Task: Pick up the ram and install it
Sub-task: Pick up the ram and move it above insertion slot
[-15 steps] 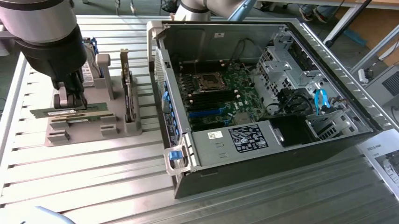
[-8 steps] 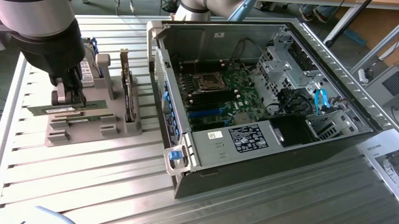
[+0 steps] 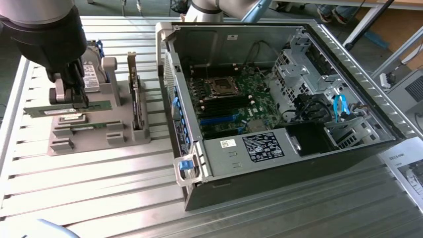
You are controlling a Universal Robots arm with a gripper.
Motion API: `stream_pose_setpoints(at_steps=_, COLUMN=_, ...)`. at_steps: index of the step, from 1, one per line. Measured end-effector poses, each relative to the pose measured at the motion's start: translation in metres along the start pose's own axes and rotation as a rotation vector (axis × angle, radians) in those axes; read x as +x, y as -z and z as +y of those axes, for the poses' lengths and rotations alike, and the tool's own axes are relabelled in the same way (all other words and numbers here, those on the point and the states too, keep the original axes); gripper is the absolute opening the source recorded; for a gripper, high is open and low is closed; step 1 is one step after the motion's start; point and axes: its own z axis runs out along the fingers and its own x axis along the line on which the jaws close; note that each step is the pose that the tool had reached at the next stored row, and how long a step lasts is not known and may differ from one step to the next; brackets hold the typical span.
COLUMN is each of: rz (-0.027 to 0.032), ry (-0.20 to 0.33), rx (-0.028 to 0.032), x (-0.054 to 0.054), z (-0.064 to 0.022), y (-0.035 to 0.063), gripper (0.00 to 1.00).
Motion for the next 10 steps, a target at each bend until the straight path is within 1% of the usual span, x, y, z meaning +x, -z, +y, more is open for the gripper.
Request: stream_pose_setpoints(at_steps=10, rz=0.0001, ry=0.000, rx=-0.0001, x=0.000, z=0.0003, y=0.0158, gripper=0.12)
